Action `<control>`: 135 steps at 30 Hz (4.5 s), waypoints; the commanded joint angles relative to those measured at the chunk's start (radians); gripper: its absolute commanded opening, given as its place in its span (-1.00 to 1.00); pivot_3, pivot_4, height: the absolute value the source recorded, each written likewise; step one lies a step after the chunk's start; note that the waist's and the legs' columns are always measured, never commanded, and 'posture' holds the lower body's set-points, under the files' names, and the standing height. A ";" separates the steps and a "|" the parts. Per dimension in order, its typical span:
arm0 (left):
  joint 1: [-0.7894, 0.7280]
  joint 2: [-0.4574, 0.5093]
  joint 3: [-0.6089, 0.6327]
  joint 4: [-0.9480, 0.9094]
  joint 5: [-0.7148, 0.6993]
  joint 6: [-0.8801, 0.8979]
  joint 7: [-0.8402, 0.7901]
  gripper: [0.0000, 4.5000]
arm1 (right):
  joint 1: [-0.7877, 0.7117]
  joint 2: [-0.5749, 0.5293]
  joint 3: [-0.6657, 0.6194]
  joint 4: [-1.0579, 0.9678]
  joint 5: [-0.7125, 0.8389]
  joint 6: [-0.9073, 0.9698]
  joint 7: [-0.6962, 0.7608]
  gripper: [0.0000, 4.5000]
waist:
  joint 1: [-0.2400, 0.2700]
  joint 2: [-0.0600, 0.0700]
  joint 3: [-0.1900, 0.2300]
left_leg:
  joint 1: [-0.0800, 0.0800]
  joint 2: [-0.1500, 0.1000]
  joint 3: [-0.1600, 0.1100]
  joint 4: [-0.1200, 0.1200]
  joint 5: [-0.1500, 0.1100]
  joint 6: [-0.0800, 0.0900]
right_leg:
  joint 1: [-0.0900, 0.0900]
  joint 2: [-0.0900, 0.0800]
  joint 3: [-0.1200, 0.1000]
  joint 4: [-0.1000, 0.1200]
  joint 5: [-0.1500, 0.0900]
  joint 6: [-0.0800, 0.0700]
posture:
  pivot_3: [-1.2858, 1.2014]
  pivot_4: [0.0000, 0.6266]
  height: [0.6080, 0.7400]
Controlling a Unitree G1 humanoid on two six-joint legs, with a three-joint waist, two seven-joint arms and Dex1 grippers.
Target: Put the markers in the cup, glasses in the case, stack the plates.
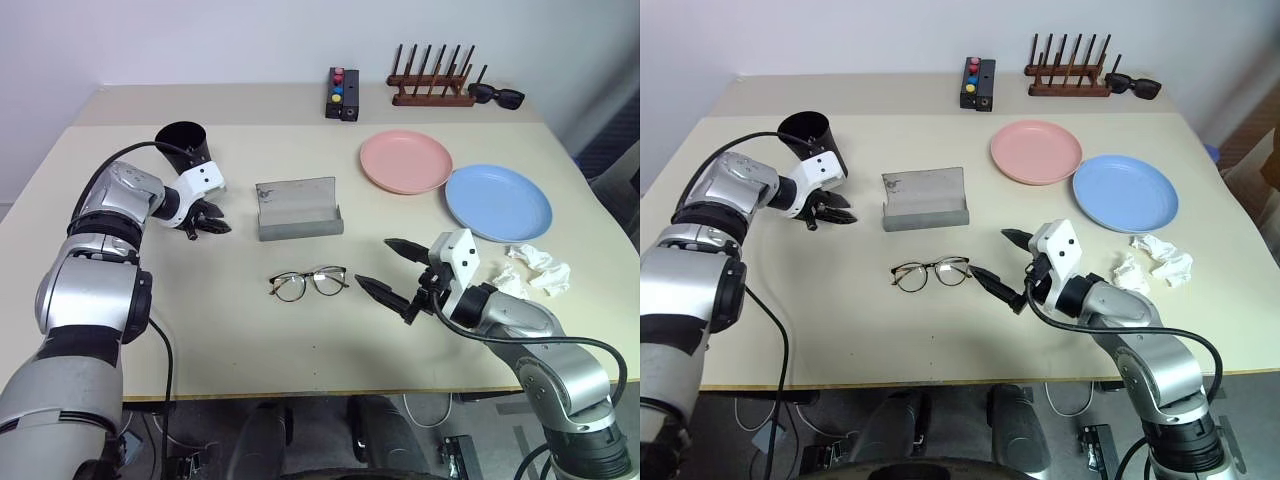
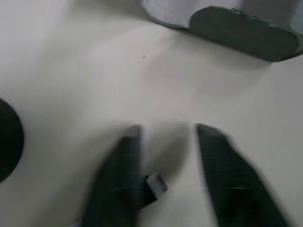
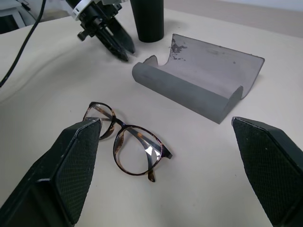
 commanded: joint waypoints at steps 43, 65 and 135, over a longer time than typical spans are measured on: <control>-0.033 0.034 0.047 -0.043 -0.077 -0.051 -0.116 -0.36 | 0.015 0.006 -0.004 -0.041 -0.003 -0.022 -0.029 1.00 | 0.002 0.000 0.000 | -0.001 0.000 0.000 0.001 0.000 0.000 | -0.001 0.000 0.000 0.000 0.000 0.000 | 0.03 -0.52 0.92; 0.591 0.035 0.451 -1.065 -0.423 0.679 0.463 0.69 | 0.005 -0.009 0.009 -0.011 0.004 -0.020 0.033 1.00 | 0.009 0.000 0.000 | 0.001 0.004 -0.008 0.002 0.000 0.000 | 0.002 -0.001 -0.002 0.001 0.000 0.000 | 0.03 -0.52 0.92; 0.130 -0.187 0.475 -0.365 -0.420 -0.312 1.118 -0.98 | 0.006 0.013 0.038 -0.003 -0.025 -0.033 0.030 1.00 | 0.006 -0.001 0.000 | -0.001 -0.003 -0.006 -0.001 0.002 -0.004 | 0.001 -0.003 -0.003 -0.002 0.000 0.000 | 0.03 -0.52 0.92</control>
